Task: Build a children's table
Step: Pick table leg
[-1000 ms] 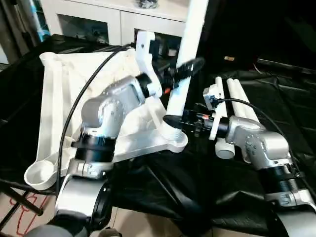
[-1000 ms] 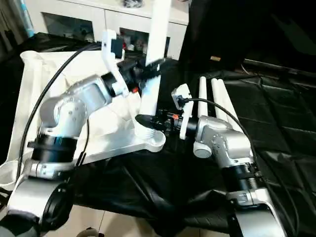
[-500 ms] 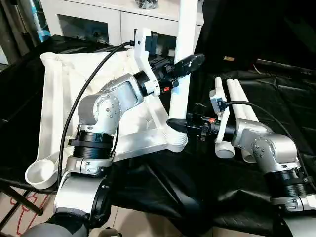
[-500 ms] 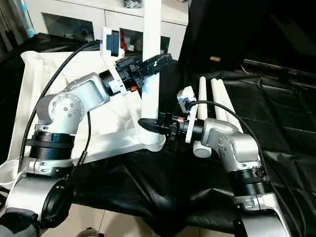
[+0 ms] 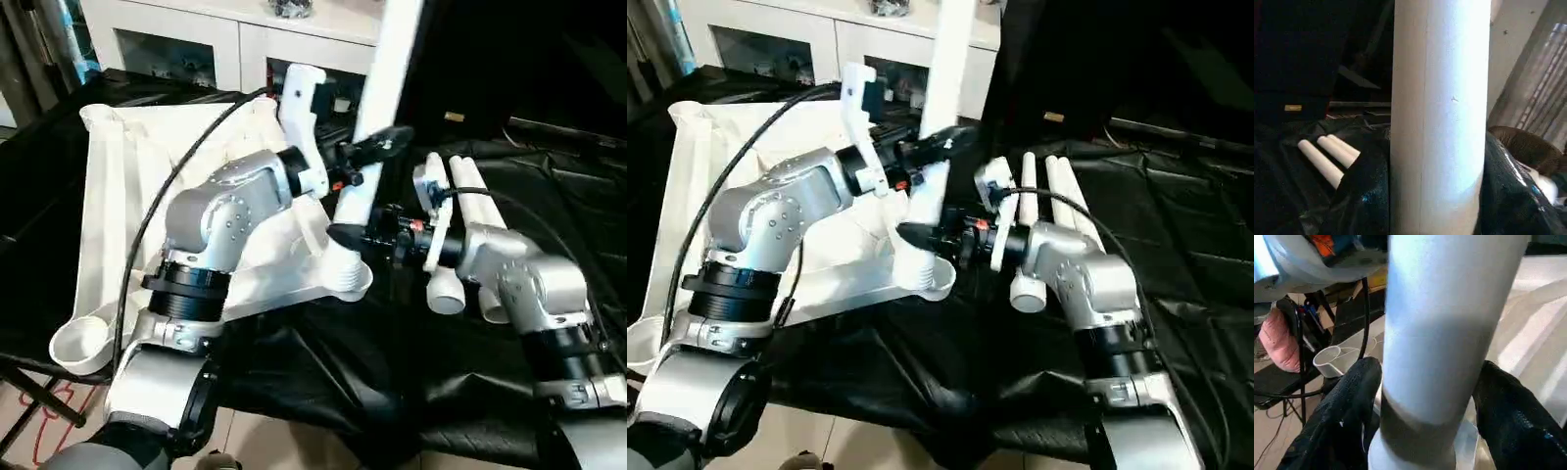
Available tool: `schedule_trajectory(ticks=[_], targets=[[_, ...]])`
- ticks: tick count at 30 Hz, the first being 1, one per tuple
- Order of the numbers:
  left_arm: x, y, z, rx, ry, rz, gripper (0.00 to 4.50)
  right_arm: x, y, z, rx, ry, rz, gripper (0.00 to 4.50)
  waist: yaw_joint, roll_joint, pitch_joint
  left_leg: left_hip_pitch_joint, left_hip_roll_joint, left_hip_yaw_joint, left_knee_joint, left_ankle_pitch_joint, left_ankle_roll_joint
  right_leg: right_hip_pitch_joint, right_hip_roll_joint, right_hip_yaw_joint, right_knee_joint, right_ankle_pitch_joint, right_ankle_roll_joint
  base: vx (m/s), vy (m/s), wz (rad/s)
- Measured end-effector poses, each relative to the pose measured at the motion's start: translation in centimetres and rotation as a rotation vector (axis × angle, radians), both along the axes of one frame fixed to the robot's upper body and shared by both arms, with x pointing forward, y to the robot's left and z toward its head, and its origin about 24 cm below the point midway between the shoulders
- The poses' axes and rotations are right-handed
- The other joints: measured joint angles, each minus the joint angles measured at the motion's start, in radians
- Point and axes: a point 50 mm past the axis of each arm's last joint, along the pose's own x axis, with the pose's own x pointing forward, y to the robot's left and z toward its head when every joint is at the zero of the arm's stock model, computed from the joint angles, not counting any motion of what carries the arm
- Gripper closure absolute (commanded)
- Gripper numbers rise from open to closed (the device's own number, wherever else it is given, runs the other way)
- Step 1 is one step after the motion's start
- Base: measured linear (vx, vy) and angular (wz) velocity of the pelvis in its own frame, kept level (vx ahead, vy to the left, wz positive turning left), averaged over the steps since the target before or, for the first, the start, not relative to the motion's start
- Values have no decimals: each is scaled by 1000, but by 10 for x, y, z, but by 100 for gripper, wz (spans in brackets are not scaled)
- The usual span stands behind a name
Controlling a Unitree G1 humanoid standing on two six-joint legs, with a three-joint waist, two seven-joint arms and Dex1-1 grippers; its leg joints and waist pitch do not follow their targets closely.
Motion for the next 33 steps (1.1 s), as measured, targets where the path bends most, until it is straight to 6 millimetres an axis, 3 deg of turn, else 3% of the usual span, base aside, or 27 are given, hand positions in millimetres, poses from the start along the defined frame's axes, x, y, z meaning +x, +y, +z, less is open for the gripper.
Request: schedule_trajectory(ticks=[21,33], targets=[[-9,-3,-1,6,-39,-55,266,-2,6,-8,-17,45,34,143,0,0,0,0,0,0,0,0,0,0,0,0,0,0,0,0,0,0],[-9,-3,-1,7,-34,-57,266,-4,9,-7,-10,41,70,246,-1,0,0,0,0,0,0,0,0,0,0,0,0,0,0,0,0,0]])
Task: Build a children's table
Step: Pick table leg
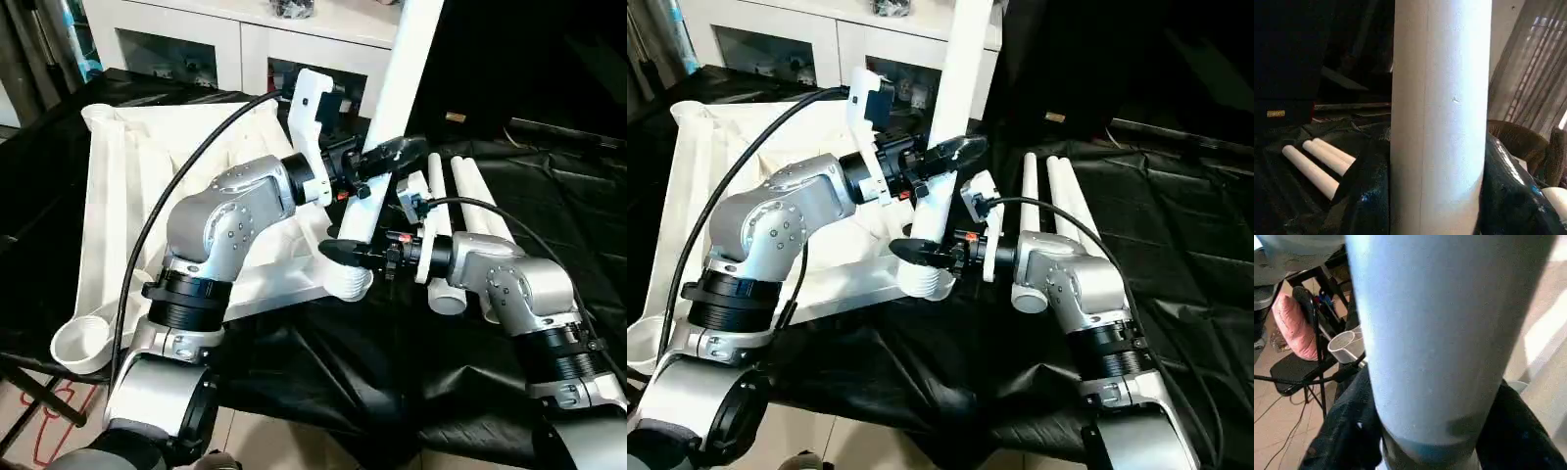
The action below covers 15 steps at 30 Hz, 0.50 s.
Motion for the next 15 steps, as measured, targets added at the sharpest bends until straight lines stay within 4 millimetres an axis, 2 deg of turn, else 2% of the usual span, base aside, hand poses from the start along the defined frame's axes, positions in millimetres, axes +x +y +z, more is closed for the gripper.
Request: schedule_trajectory(ticks=[4,6,11,15], targets=[[0,0,0,4,-1,0,266,0,0,0,-1,0,1,256,0,0,0,0,0,0,0,0,0,0,0,0,0,0,0,0,0,0],[0,-1,0,5,0,-2,197,0,0,-1,0,-1,0,257,0,0,0,0,0,0,0,0,0,0,0,0,0,0,0,0,0,0],[0,-3,0,-16,-23,23,163,0,4,-2,19,0,-30,257,0,3,2,0,0,0,0,0,0,0,0,0,0,0,0,0,0,0],[4,1,13,-159,-105,129,151,6,9,-6,63,-9,-139,257,-1,10,2,0,0,-1,0,0,-1,0,0,0,0,1,0,0,0,0]])
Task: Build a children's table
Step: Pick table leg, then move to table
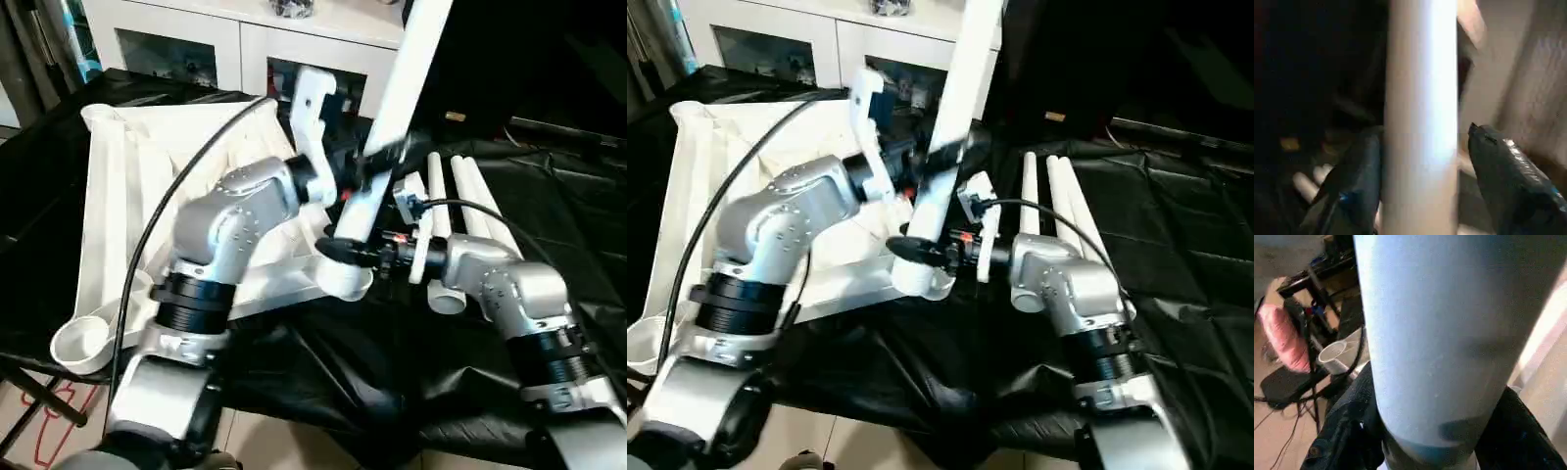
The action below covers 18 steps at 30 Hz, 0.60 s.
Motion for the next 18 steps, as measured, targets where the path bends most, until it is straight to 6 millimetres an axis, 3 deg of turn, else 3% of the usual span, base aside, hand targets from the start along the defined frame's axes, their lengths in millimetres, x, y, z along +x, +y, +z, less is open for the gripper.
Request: schedule_trajectory(ticks=[4,6,12,15,18], targets=[[4,9,3,-42,-36,129,151,9,-5,1,29,-30,-145,258,-1,14,-1,0,0,0,-1,0,-1,0,0,0,0,1,0,0,0,0],[5,14,-7,-38,-19,174,151,12,-9,3,50,-47,-212,258,-2,20,-1,1,1,0,-1,1,-1,0,1,0,0,1,0,0,0,0],[6,35,-39,123,14,274,151,23,-26,5,21,-64,-516,258,-4,21,0,1,1,1,-3,2,-4,-1,1,0,0,1,1,0,0,0],[9,63,-50,253,-37,459,151,21,-41,-3,-92,-89,-650,259,-6,15,-2,2,1,1,-7,3,-5,0,1,0,-2,1,1,0,0,0],[4,110,-89,413,21,716,151,13,-48,-11,-143,-81,-711,259,-22,12,-2,2,2,1,-8,4,-6,-2,2,0,-2,0,2,0,0,0]])
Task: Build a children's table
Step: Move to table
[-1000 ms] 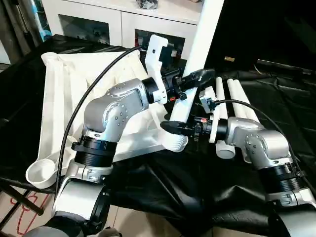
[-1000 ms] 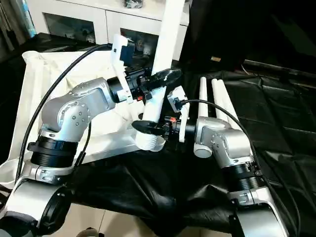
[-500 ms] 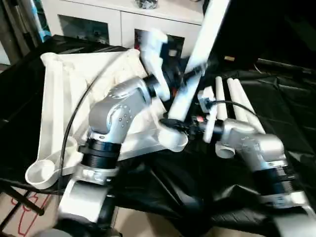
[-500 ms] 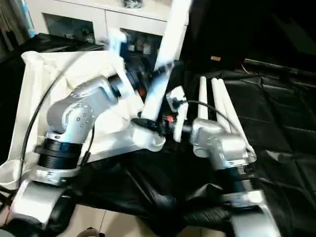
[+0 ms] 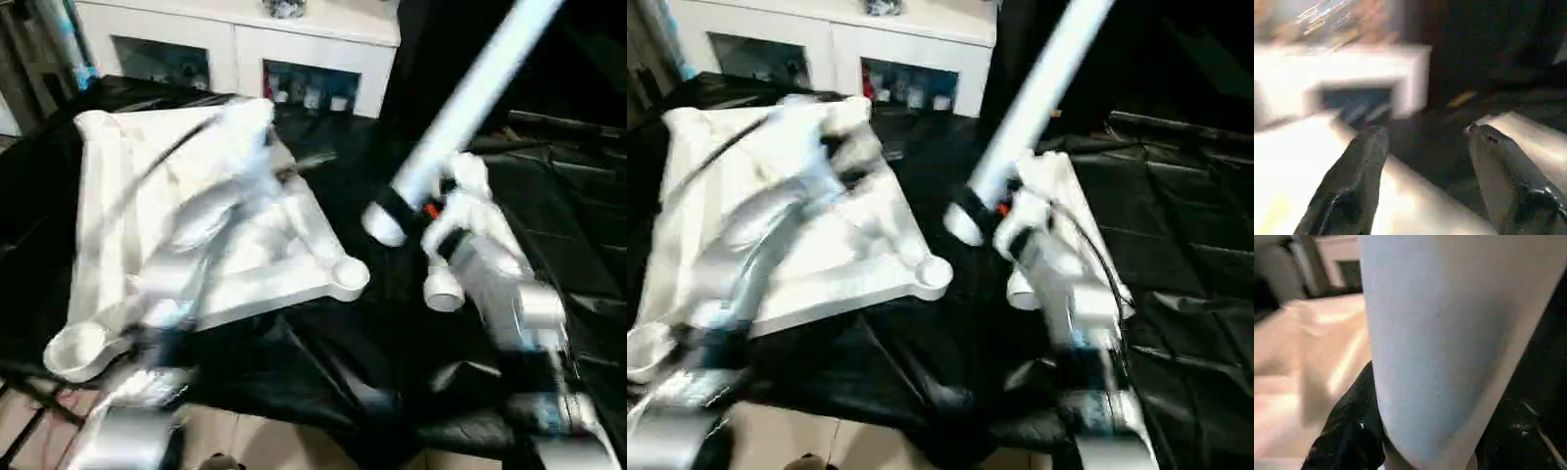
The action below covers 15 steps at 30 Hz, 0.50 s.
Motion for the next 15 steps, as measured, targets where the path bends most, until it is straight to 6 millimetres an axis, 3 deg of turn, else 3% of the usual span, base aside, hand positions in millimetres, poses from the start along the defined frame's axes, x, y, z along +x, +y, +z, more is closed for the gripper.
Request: schedule_trajectory(ticks=[3,7,10,15], targets=[[-13,14,-30,26,91,55,151,-1,-2,0,-5,4,-31,259,-1,-3,1,-2,0,0,1,0,0,-1,0,-1,-1,0,0,0,0,0],[-25,5,-27,-82,80,11,151,-4,9,6,-15,-18,-43,259,19,-4,1,-2,0,1,1,0,0,0,-1,0,-2,0,0,0,0,0],[-31,17,-27,-123,41,125,151,-14,12,-2,-71,-11,-79,259,18,-3,0,0,1,1,0,0,0,1,-1,0,-2,0,0,0,0,0],[-44,33,-45,-94,69,269,151,-19,3,-13,-101,0,-239,259,15,-5,0,-1,1,1,0,1,-1,0,-1,0,-3,1,2,0,0,0]])
